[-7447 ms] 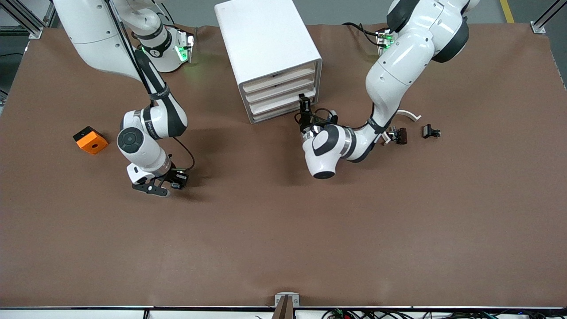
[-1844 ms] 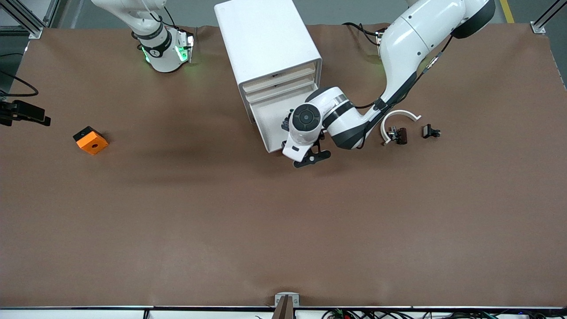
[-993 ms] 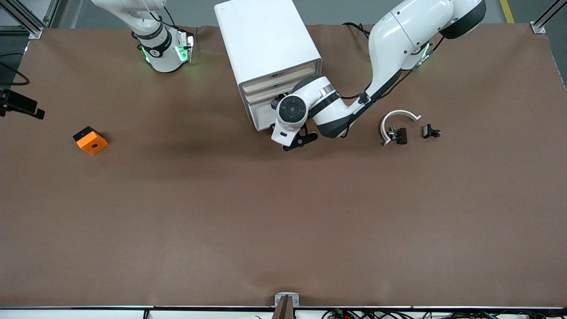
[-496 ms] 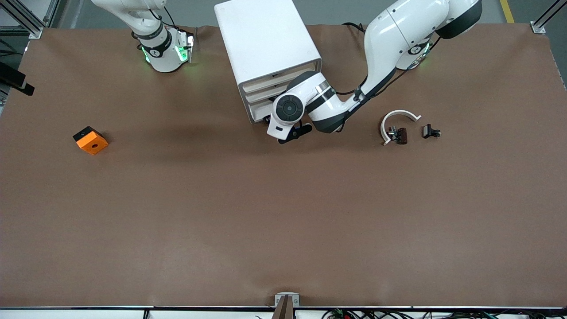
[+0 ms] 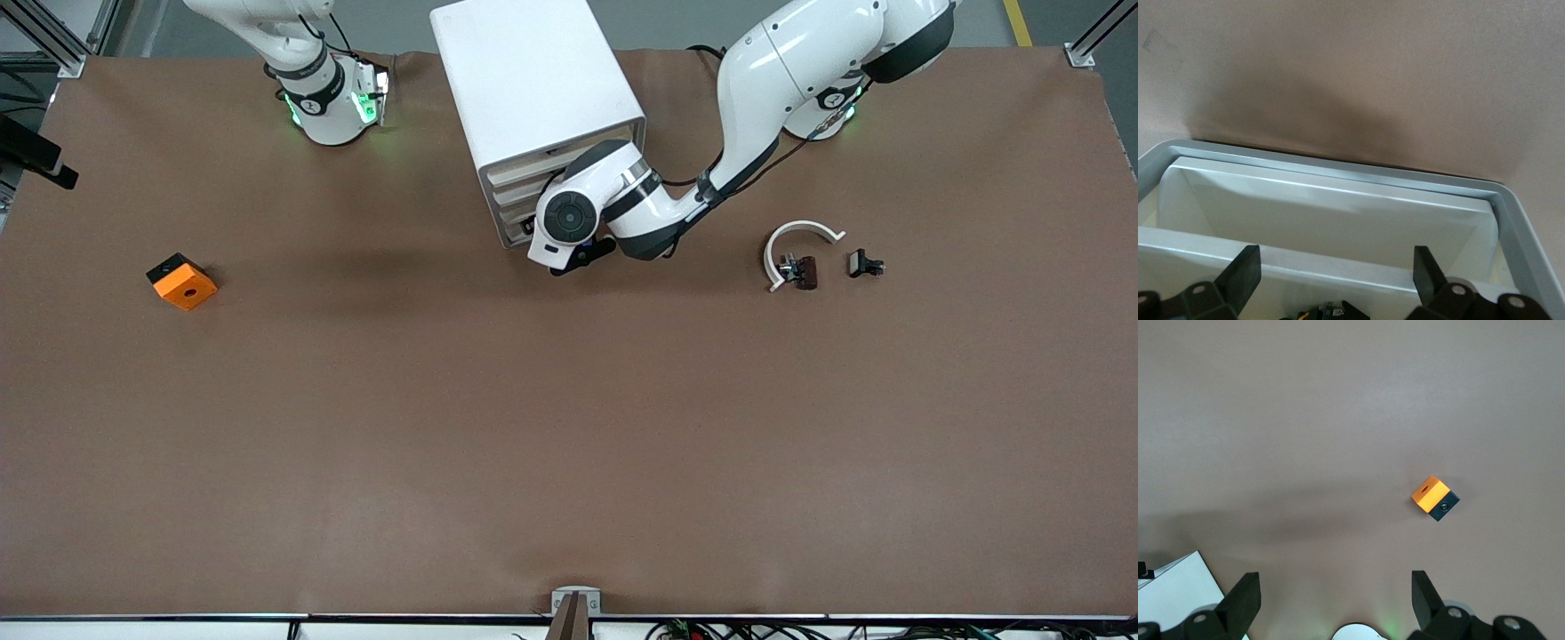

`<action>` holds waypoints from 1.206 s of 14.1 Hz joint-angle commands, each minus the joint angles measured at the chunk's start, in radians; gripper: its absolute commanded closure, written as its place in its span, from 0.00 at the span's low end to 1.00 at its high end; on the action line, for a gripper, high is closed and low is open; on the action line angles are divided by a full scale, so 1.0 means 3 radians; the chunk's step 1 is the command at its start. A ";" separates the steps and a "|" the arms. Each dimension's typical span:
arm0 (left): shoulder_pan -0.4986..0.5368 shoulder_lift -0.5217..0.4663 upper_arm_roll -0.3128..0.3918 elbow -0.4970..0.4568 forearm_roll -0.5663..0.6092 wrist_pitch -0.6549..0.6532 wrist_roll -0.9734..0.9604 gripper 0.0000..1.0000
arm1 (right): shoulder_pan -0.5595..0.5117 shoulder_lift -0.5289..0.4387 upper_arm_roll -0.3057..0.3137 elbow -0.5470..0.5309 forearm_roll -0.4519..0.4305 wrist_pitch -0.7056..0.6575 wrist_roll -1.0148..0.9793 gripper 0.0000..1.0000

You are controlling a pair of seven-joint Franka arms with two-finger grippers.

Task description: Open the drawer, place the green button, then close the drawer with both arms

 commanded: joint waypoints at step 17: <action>0.1422 -0.0637 -0.0029 0.0487 0.0300 -0.1059 0.0925 0.00 | 0.0090 -0.0374 0.0037 -0.0437 -0.0110 0.0245 -0.0027 0.00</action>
